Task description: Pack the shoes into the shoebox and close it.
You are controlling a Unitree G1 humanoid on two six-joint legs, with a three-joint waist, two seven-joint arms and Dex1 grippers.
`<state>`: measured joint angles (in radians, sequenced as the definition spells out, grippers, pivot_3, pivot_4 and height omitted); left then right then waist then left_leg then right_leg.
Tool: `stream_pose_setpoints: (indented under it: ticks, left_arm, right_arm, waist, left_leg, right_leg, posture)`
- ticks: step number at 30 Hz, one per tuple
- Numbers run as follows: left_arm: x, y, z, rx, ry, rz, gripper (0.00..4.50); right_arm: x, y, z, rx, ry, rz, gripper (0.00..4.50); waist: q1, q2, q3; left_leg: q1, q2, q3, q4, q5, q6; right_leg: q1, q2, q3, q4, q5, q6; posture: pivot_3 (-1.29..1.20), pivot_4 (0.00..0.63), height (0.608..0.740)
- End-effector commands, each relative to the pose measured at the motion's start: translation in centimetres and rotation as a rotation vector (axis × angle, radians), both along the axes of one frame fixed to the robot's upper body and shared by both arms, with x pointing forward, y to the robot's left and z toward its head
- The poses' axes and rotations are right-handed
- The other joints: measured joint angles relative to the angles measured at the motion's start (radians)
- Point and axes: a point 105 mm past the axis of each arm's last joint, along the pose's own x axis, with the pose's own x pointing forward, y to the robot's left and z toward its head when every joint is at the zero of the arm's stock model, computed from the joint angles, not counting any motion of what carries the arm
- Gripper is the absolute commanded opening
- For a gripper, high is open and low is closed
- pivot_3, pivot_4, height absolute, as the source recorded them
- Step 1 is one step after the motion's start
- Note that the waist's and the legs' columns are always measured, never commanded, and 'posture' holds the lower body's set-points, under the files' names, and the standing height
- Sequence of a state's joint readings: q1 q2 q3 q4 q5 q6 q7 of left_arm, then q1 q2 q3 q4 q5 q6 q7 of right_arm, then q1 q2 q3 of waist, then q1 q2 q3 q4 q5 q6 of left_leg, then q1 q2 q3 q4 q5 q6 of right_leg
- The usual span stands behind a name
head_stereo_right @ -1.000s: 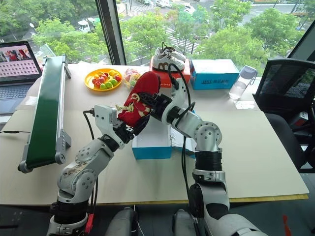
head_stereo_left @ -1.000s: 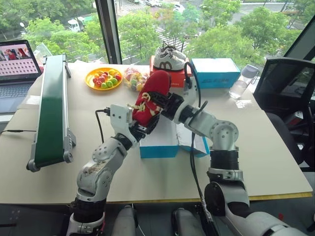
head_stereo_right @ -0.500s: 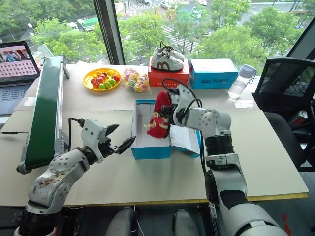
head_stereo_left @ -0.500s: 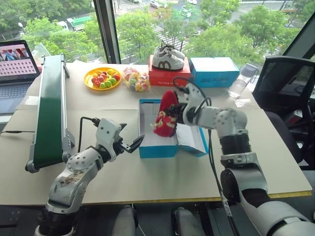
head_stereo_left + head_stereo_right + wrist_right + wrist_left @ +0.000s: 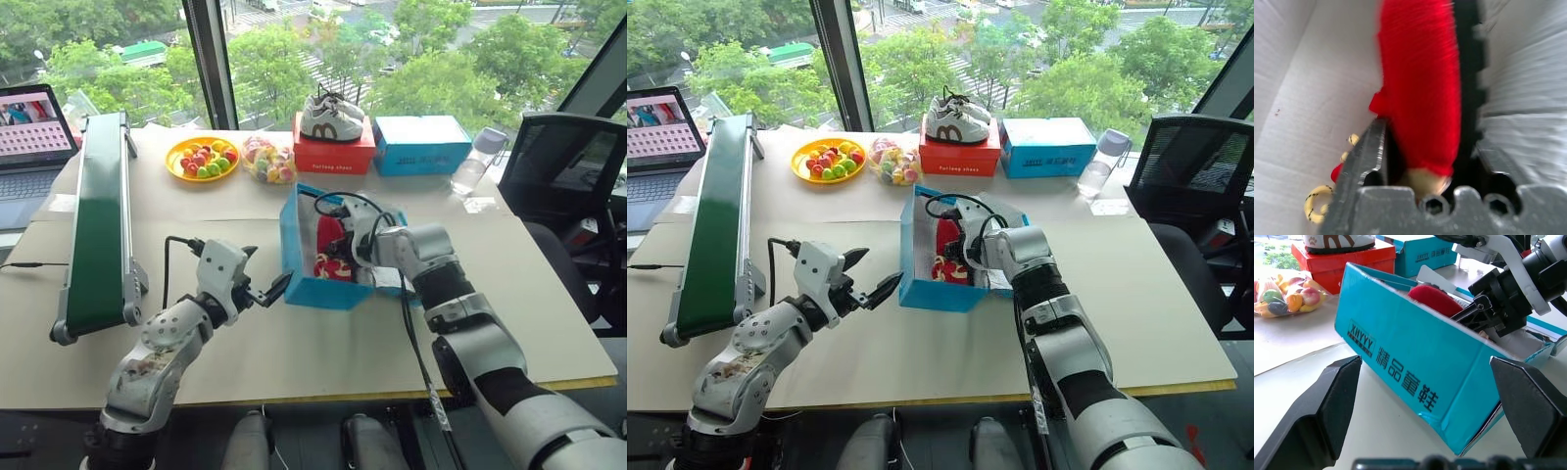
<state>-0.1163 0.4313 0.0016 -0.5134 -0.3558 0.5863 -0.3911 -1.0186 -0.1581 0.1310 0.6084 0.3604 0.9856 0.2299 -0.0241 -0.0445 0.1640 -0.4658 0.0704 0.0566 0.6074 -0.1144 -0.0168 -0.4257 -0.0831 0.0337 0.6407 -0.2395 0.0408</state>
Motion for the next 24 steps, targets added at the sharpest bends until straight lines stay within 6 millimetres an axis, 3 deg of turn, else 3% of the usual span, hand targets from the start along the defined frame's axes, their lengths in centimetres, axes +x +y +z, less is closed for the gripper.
stream_pose_setpoints:
  ticks: [1, 2, 6, 10, 12, 14, 18, 21, 24]
  left_arm:
    - [-0.2, 0.6, 1.7, 0.001, -0.080, 0.023, 4.50]
    - [-0.2, 0.8, 1.8, 0.001, -0.082, 0.031, 4.50]
    - [0.5, 2.7, 2.3, 0.001, -0.102, 0.095, 4.50]
    - [1.3, 4.3, 3.0, -0.013, -0.139, 0.171, 4.50]
    - [2.0, 6.1, 3.6, -0.044, -0.182, 0.280, 4.50]
    - [2.6, 7.8, 3.9, -0.050, -0.211, 0.385, 4.50]
    - [3.0, 14.2, 3.9, -0.059, -0.219, 0.784, 4.50]
    - [2.4, 17.6, 2.7, -0.062, -0.146, 0.960, 4.50]
    - [1.9, 19.1, 0.7, -0.067, -0.041, 0.999, 4.50]
  right_arm:
    - [0.8, 0.8, 3.7, 0.058, -0.111, -0.016, 3.85]
    - [0.8, 1.0, 4.2, 0.064, -0.127, -0.012, 3.85]
    - [0.3, 2.3, 10.6, 0.132, -0.367, 0.009, 3.85]
    - [-0.6, 2.6, 14.6, 0.127, -0.561, 0.040, 3.85]
    - [-2.0, 3.5, 17.2, 0.199, -0.683, 0.130, 3.85]
    - [-3.7, 4.7, 18.3, 0.273, -0.746, 0.251, 3.85]
    - [-9.4, 6.1, 16.7, 0.380, -0.794, 0.634, 3.85]
    - [-11.2, 5.5, 11.7, 0.265, -0.763, 0.779, 3.85]
    - [-11.3, 4.5, 6.3, 0.110, -0.711, 0.822, 4.48]
  waist:
    - [0.002, 0.000, 0.000]
    - [0.003, 0.000, 0.000]
    - [0.005, 0.001, 0.000]
    - [0.006, 0.001, 0.000]
    - [0.008, 0.001, 0.000]
    - [0.009, 0.001, 0.000]
    - [0.011, 0.000, 0.000]
    - [0.011, 0.000, 0.000]
    - [0.011, -0.001, 0.000]
  left_leg:
    - [-0.001, 0.000, 0.000, 0.000, 0.001, 0.001]
    - [-0.002, 0.000, 0.000, 0.000, 0.002, 0.003]
    - [-0.012, 0.000, 0.000, 0.001, 0.002, 0.003]
    - [-0.012, 0.000, 0.000, 0.001, 0.002, 0.003]
    - [-0.012, 0.000, 0.000, 0.001, 0.002, 0.003]
    - [-0.012, 0.000, 0.000, 0.001, 0.002, 0.003]
    - [-0.012, 0.000, -0.001, 0.001, 0.002, 0.003]
    - [-0.012, 0.000, -0.001, 0.002, 0.002, 0.003]
    - [-0.008, 0.000, -0.001, 0.003, 0.002, 0.003]
  right_leg:
    - [0.000, 0.000, 0.000, 0.000, 0.000, 0.000]
    - [-0.001, 0.000, 0.000, 0.000, 0.000, 0.001]
    - [-0.012, 0.000, 0.000, 0.002, 0.000, 0.001]
    - [-0.012, 0.001, 0.001, 0.003, 0.000, 0.001]
    - [-0.012, 0.001, 0.000, 0.003, 0.000, 0.001]
    - [-0.011, 0.001, 0.000, 0.002, 0.000, 0.001]
    - [-0.010, 0.001, 0.000, 0.001, 0.000, 0.002]
    - [-0.009, 0.001, 0.000, 0.001, 0.001, 0.002]
    - [-0.007, 0.001, 0.000, 0.001, 0.001, 0.002]
  posture:
    - [0.00, 0.150, 0.735]
    - [0.00, 0.150, 0.735]
    - [0.00, 0.150, 0.735]
    - [0.00, 0.150, 0.735]
    - [0.00, 0.150, 0.735]
    - [0.00, 0.150, 0.735]
    - [0.00, 0.150, 0.735]
    - [0.00, 0.150, 0.735]
    - [0.00, 0.150, 0.735]
